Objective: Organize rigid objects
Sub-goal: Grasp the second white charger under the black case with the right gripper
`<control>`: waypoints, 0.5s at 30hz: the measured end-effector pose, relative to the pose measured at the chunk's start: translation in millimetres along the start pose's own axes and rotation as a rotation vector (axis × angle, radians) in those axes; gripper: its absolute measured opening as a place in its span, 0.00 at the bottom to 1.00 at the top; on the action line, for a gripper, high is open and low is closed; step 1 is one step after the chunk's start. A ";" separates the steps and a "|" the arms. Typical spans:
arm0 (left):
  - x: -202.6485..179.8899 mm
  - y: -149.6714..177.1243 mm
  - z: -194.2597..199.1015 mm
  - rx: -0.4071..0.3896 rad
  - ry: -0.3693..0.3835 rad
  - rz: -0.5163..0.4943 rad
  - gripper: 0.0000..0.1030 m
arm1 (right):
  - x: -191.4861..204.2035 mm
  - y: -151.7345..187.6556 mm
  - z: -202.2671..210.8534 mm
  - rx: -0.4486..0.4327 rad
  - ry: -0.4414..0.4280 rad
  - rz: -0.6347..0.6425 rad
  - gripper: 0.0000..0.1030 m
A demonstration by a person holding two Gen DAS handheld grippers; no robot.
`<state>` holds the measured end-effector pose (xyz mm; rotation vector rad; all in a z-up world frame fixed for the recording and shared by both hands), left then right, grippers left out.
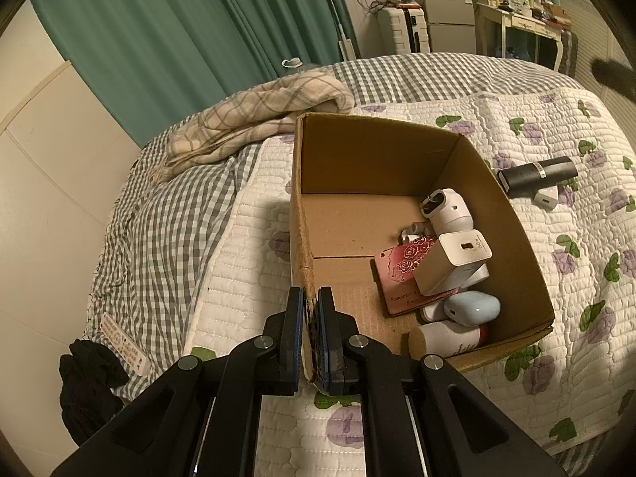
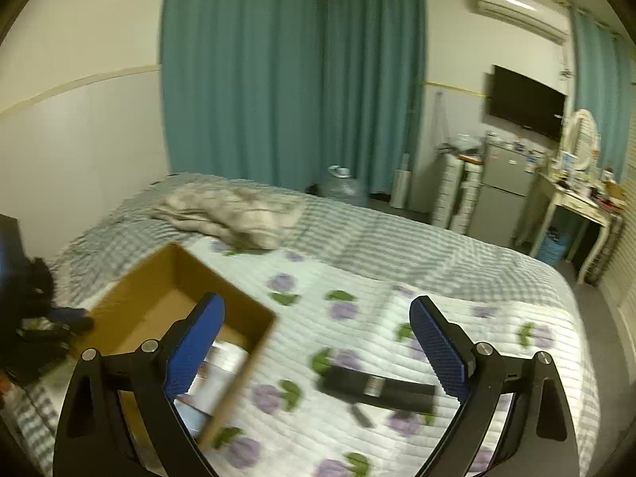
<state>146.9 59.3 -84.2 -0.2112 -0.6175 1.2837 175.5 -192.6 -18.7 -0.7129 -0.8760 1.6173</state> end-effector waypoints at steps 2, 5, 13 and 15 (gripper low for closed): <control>0.0 0.1 0.1 0.000 0.000 0.002 0.06 | -18.7 13.2 -2.8 0.014 0.042 -0.035 0.92; 0.1 0.7 0.7 0.001 -0.003 -0.001 0.06 | -43.9 41.1 -17.5 0.061 0.114 -0.080 0.92; 0.8 1.1 0.8 0.005 -0.014 -0.005 0.06 | -66.9 123.7 -84.7 0.287 0.128 -0.166 0.92; 1.1 1.1 0.6 0.005 -0.014 -0.004 0.06 | -64.3 128.5 -94.1 0.322 0.119 -0.159 0.92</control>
Point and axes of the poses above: each gripper's, at about its wrist camera, not at the fingertips, and z roughly against the way its jaws point, x to its left, y to its underside, the point moved 2 cm from there along -z, roughly the way its jaws point, and after that the axes turned 2 degrees about x, right-handed, at the moved point
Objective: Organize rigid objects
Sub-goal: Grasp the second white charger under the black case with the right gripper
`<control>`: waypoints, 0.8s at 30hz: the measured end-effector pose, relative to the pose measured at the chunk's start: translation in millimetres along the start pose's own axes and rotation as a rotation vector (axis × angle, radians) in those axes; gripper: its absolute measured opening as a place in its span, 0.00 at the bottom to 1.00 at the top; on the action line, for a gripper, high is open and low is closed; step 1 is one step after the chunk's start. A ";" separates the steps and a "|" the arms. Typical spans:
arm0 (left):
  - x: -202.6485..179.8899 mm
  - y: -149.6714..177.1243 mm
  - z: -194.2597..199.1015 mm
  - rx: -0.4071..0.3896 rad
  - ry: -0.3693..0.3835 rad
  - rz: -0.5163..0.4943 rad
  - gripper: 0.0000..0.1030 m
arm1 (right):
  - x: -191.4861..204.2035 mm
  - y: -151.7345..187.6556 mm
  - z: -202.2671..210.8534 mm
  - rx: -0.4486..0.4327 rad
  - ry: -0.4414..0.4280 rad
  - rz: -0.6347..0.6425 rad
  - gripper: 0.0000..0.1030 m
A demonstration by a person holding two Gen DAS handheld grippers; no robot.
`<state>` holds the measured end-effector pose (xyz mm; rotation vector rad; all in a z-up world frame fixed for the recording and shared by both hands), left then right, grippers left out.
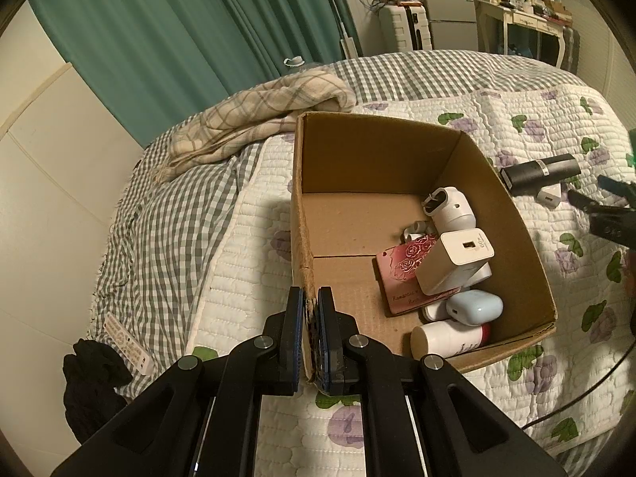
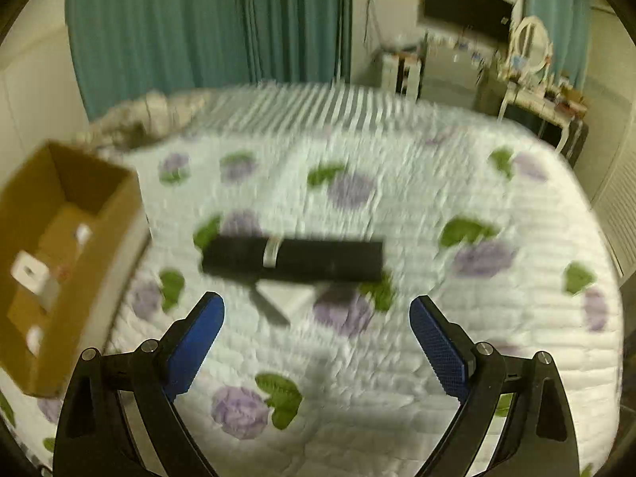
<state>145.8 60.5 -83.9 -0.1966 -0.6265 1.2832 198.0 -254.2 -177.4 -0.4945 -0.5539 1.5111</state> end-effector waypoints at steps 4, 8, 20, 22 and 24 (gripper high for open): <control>0.1 0.2 -0.2 0.000 0.001 0.000 0.06 | 8.2 1.2 -19.7 0.028 -0.009 0.023 0.92; 0.5 0.3 -0.2 0.000 0.001 0.000 0.06 | 12.9 1.0 -41.1 0.080 0.010 0.028 0.92; 0.8 1.4 -0.4 0.004 0.002 -0.001 0.06 | 16.0 -18.8 -84.2 0.106 0.048 0.026 0.87; 1.5 1.7 -0.4 0.005 0.002 -0.004 0.06 | 15.9 -21.5 -86.0 0.100 0.041 0.025 0.83; 1.0 1.2 -0.4 0.006 -0.001 -0.005 0.06 | 17.1 -23.7 -88.3 0.099 0.028 0.028 0.71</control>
Point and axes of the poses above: each gripper's, at about its wrist camera, not at the fingertips, and z roughly against the way its jaws point, x to its left, y to its underside, the point moved 2 cm from there along -z, roughly the way its jaws point, and after that the axes turned 2 degrees about x, right-handed, at the moved point
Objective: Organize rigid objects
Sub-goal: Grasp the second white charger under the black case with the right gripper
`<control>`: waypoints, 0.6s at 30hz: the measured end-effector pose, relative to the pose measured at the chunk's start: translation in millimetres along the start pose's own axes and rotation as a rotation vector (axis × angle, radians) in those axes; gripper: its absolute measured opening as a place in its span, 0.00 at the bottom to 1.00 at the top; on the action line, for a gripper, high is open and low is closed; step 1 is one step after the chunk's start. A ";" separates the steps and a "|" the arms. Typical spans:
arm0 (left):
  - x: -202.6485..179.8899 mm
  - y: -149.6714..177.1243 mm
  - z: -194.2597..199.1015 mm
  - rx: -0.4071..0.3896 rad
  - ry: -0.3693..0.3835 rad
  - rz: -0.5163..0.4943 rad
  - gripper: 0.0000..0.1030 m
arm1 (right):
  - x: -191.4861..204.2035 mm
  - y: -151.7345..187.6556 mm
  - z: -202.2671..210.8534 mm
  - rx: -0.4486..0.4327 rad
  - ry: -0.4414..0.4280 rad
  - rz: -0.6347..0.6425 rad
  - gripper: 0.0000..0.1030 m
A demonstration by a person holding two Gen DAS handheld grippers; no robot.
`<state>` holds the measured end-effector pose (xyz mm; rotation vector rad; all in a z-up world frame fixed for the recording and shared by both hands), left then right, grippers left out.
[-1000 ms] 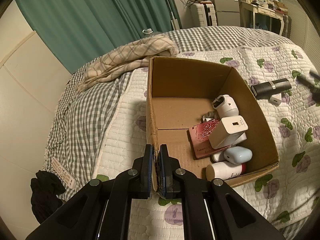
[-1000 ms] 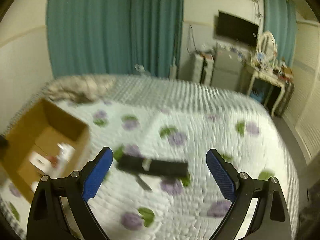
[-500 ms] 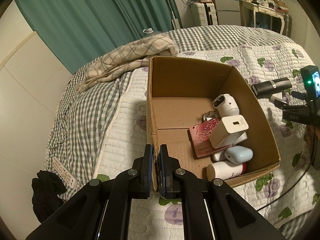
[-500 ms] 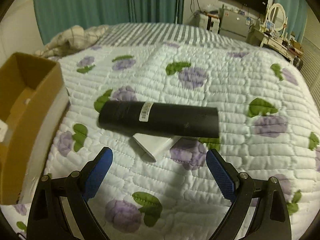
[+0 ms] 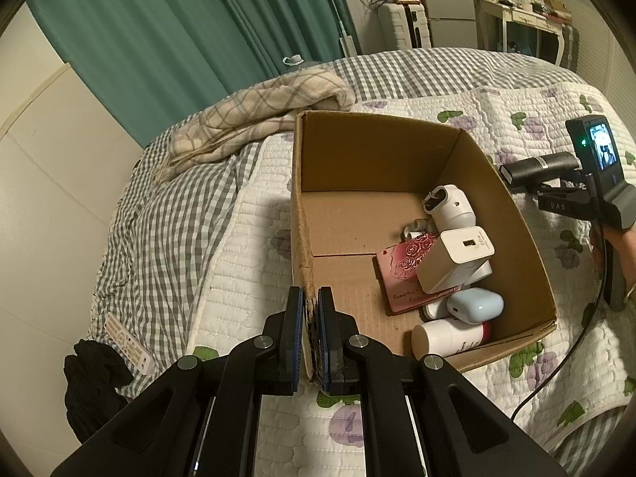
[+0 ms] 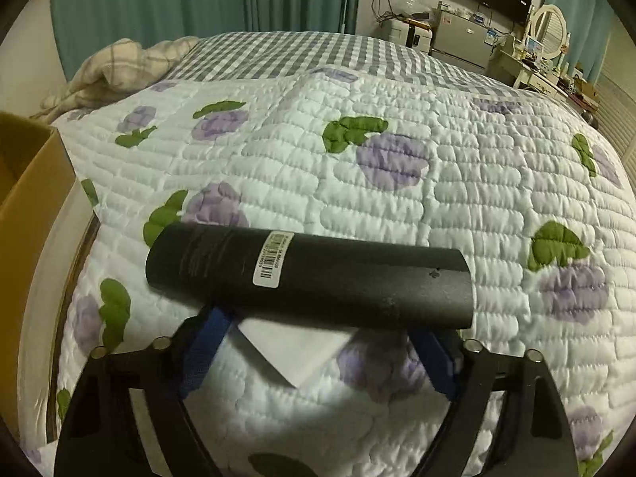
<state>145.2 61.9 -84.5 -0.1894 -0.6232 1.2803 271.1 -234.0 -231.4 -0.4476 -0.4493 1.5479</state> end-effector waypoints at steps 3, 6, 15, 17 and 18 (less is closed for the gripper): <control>-0.1 -0.2 0.1 0.002 -0.001 0.000 0.06 | 0.8 0.3 1.5 -0.003 -0.009 0.008 0.63; -0.3 -0.2 0.1 0.001 -0.001 -0.001 0.06 | -0.5 6.9 8.5 -0.002 -0.016 0.010 0.62; -0.7 0.8 0.3 0.000 0.005 0.001 0.06 | -3.2 38.1 51.6 0.031 -0.133 -0.046 0.62; -0.5 0.9 0.4 0.000 0.004 0.001 0.06 | 1.8 45.7 60.2 0.039 -0.151 -0.034 0.62; -0.6 0.6 0.3 0.000 0.004 0.001 0.06 | 4.4 48.7 64.7 0.040 -0.154 -0.025 0.62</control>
Point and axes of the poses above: each gripper's, at about its wrist camera, not at the fingertips, and z roughly against the way its jaws point, x to its left, y to its underside, the point moved 2 cm from there along -z, roughly the way its jaws point, and after that the axes turned 2 degrees about x, right-handed, at the moved point
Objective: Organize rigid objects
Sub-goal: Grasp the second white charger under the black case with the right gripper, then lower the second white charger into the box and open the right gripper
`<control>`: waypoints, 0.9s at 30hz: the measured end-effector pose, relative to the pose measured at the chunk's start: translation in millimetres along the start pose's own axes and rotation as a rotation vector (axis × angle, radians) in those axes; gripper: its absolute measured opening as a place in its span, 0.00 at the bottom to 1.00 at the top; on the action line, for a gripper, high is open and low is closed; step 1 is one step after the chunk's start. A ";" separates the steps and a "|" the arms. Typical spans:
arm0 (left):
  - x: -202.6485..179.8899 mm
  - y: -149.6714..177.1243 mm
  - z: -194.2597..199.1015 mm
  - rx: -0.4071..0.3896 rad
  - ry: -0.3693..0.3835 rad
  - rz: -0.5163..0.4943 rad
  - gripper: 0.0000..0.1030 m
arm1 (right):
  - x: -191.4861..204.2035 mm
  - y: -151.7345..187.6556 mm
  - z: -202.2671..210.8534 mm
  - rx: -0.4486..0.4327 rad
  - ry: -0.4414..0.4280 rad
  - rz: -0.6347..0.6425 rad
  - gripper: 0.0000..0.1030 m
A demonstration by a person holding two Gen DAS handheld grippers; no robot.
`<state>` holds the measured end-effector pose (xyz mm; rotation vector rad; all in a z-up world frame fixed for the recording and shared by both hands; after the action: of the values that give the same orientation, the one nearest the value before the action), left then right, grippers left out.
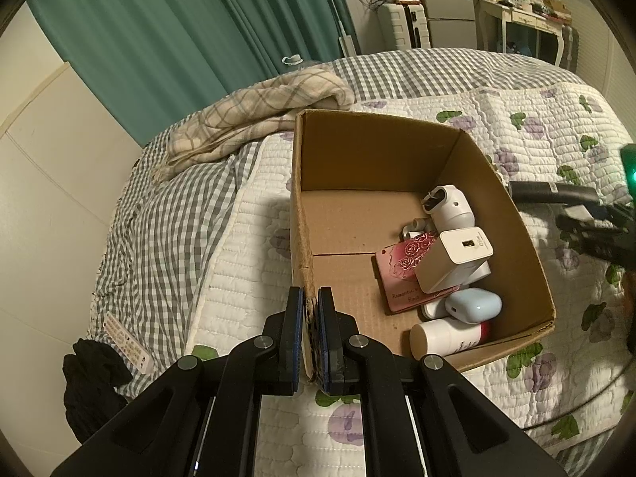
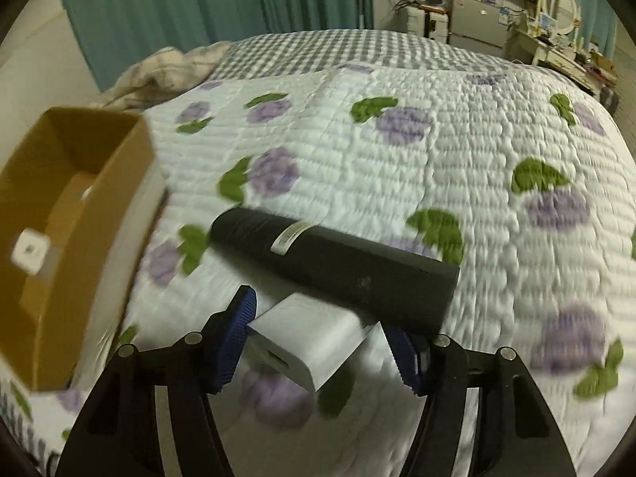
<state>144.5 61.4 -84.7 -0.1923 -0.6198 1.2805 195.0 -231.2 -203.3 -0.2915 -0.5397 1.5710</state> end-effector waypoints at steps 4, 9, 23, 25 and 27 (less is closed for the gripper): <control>-0.3 -0.2 0.0 0.000 0.001 0.001 0.06 | 11.6 12.0 28.7 -0.036 -0.009 0.042 0.62; -0.4 -0.1 0.3 0.000 0.000 0.001 0.06 | 22.2 14.0 67.5 -0.114 -0.024 0.090 0.62; 0.3 -2.7 0.0 0.001 0.002 0.003 0.06 | 124.6 -78.1 169.5 -0.411 -0.164 0.295 0.62; -0.6 -2.4 0.1 0.001 0.002 0.003 0.06 | 142.7 -86.3 170.9 -0.431 -0.192 0.321 0.62; -1.1 -2.8 0.3 0.002 0.004 0.006 0.06 | 161.3 -92.1 167.8 -0.435 -0.228 0.342 0.62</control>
<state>146.5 59.6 -83.5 -0.1953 -0.6151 1.2861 177.8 -98.9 8.5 -0.5600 -1.0570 1.8188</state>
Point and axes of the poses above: each gripper's, at about its wrist camera, not at the fingertips, and z roughly against the way its jaws point, x to its left, y to its underside, the point moved 2 cm from there along -z, roughly the way its jaws point, and after that the axes turned 2 degrees about x, right-handed, at the moved point
